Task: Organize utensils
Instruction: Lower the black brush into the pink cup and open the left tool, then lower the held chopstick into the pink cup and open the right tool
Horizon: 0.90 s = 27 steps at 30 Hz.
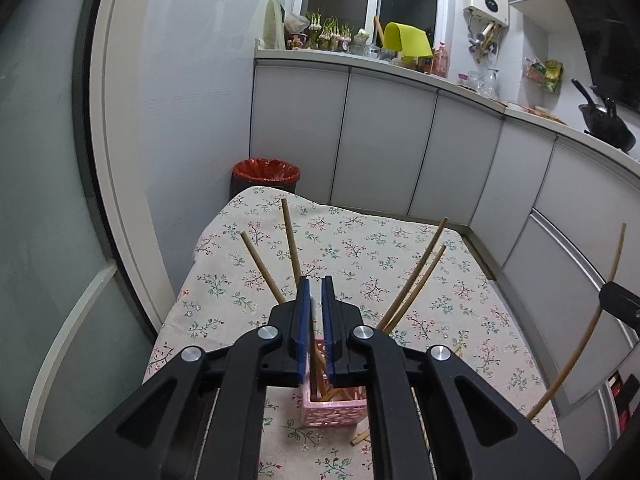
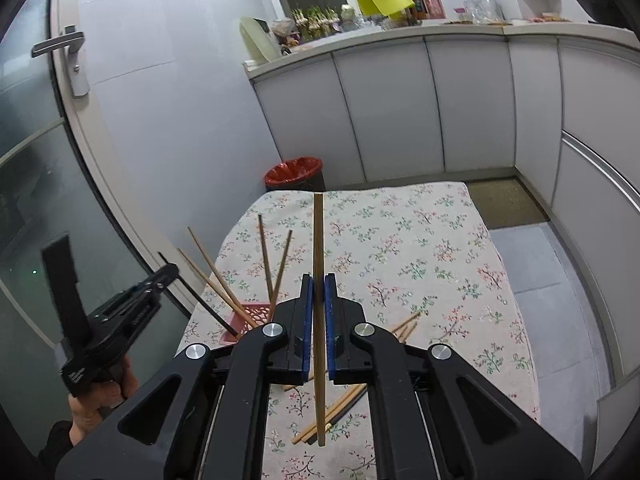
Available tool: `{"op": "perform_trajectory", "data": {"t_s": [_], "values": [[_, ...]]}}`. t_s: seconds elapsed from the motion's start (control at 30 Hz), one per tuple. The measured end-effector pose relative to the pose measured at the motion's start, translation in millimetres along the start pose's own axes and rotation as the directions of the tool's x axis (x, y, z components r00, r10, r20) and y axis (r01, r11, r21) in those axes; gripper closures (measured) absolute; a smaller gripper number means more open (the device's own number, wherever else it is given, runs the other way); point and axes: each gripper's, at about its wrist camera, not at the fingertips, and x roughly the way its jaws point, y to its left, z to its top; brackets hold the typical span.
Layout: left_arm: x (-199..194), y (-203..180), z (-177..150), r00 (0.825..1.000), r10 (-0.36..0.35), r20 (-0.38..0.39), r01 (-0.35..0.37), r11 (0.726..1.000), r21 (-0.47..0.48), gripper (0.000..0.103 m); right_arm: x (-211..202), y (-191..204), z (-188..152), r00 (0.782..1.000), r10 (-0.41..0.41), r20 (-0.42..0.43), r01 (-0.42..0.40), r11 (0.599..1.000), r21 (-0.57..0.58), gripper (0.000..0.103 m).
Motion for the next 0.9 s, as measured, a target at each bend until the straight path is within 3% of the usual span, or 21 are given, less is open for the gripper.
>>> {"op": "perform_trajectory", "data": {"t_s": [0.03, 0.07, 0.23, 0.67, 0.9], "values": [[-3, 1, 1, 1.0, -0.005, 0.003, 0.006, 1.0, -0.007, 0.07, 1, 2, -1, 1.0, 0.006, 0.007, -0.005, 1.0, -0.01, 0.098], [-8, 1, 1, 1.0, -0.003, 0.015, 0.003, 1.0, -0.014, 0.061, 1, 4, -2, 1.0, 0.012, 0.015, -0.011, 1.0, -0.018, 0.098], [-29, 14, 1, 1.0, 0.0, 0.013, 0.001, 0.999, -0.047, 0.046, 0, 12, -2, 0.996, 0.037, 0.075, -0.036, 0.999, -0.026, 0.098], [-23, 50, -19, 0.988, 0.065, -0.139, -0.08, 0.991, -0.105, 0.029, 14, 42, 18, 0.957, 0.075, 0.281, -0.088, 0.996, 0.033, 0.098], [-21, 55, -21, 0.984, 0.06, -0.166, -0.076, 0.993, -0.092, 0.027, 42, 61, 14, 0.952, 0.042, 0.302, -0.055, 0.998, 0.034, 0.098]]}}
